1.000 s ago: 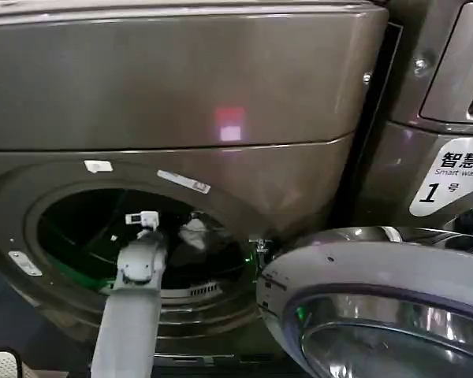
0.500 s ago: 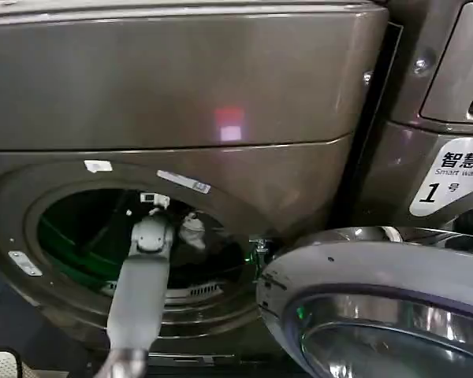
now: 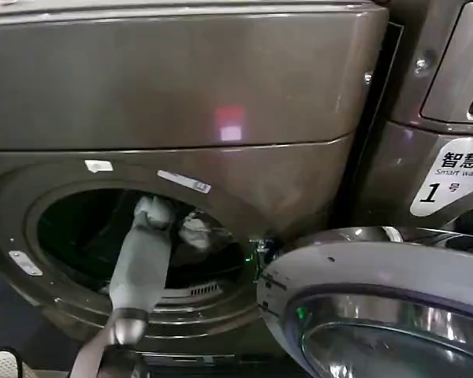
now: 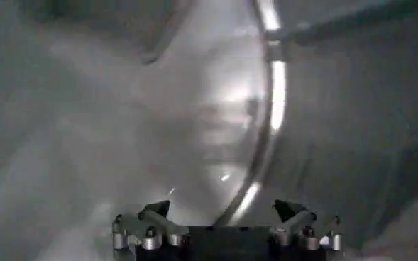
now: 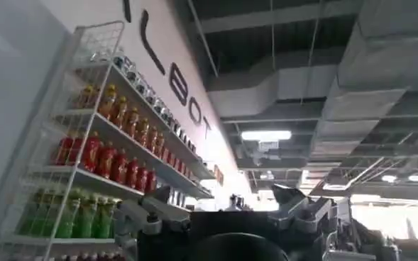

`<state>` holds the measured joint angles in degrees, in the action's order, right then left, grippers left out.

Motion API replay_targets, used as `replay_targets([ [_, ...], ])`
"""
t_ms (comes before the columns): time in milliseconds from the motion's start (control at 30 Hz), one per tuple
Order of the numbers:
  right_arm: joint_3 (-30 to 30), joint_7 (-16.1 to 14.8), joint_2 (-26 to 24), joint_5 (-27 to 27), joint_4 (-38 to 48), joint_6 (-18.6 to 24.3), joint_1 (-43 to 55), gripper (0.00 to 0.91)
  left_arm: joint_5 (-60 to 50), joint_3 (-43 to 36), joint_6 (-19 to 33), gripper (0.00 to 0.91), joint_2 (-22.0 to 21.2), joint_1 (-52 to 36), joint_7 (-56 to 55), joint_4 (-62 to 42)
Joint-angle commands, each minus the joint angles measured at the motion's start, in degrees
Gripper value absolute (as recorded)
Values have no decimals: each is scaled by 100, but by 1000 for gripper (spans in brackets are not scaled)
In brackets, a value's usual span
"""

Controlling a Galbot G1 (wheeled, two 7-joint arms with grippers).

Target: Grasp the clothes from the dryer.

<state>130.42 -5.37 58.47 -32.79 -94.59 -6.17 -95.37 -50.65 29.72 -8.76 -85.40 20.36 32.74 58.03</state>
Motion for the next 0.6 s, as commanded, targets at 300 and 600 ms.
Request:
replay_targets([
  [300,-53,-40,35,5,91,140,3,907,-2169,-183,1964,907,190,-952,4085,-743],
  [600,-169,-63,52,13,151,222,119,907,-2781,-97,2535,907,253,-1163,4448,-984],
])
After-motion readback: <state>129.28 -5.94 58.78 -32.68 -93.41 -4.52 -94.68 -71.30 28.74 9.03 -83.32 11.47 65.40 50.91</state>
